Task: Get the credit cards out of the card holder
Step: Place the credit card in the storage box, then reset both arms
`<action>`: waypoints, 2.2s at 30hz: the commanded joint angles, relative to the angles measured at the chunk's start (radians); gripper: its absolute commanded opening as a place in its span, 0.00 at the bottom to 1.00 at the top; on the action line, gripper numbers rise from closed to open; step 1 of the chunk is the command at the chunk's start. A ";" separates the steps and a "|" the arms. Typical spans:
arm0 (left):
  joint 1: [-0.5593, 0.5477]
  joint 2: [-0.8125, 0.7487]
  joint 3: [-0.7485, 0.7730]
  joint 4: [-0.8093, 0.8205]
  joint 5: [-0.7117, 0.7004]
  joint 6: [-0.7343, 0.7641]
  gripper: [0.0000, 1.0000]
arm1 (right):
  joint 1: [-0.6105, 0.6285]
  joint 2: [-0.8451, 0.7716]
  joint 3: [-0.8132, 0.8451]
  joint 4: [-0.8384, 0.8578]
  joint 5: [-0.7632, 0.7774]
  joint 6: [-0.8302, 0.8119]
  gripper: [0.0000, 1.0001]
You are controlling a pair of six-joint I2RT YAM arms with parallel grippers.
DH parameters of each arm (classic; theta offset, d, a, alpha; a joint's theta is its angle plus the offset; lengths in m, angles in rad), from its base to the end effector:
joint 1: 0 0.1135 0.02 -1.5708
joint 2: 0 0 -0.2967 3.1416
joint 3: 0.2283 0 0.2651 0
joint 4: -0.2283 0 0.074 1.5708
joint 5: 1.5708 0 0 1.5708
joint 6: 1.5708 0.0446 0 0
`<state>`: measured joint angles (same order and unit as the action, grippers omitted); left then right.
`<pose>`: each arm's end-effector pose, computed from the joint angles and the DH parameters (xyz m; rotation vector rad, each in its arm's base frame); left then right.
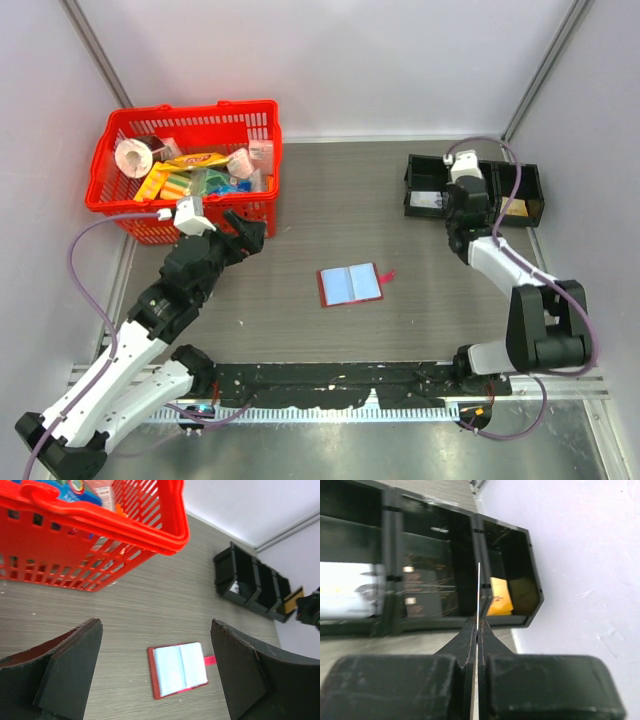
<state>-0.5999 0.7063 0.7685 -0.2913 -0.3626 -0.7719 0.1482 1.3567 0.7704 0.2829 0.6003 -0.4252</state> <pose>0.1418 -0.0778 0.3557 -0.4187 1.7846 -0.6545 0.3113 0.0210 0.2774 -0.1189 1.8831 -0.7506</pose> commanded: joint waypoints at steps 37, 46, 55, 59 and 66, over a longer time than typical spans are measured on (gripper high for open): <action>0.000 0.140 0.020 0.014 -0.096 0.178 0.92 | -0.475 0.535 0.205 0.302 -0.421 -0.284 0.15; 0.002 0.131 0.020 0.012 -0.073 0.175 0.91 | -0.480 0.432 0.168 0.314 -0.479 -0.210 0.33; 0.000 0.068 -0.001 0.011 -0.050 0.169 0.92 | -0.457 0.185 0.078 0.323 -0.531 -0.060 0.49; 0.003 0.055 0.009 -0.008 -0.036 0.177 0.93 | -0.450 0.030 0.061 0.262 -0.543 0.080 0.55; 0.003 0.067 0.067 -0.116 -0.093 0.207 0.96 | -0.429 -0.217 0.059 0.080 -0.520 0.449 0.60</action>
<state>-0.5999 0.7673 0.7609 -0.3428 -0.4046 -0.5938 -0.2882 1.2652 0.8200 0.4747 0.0765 -0.2619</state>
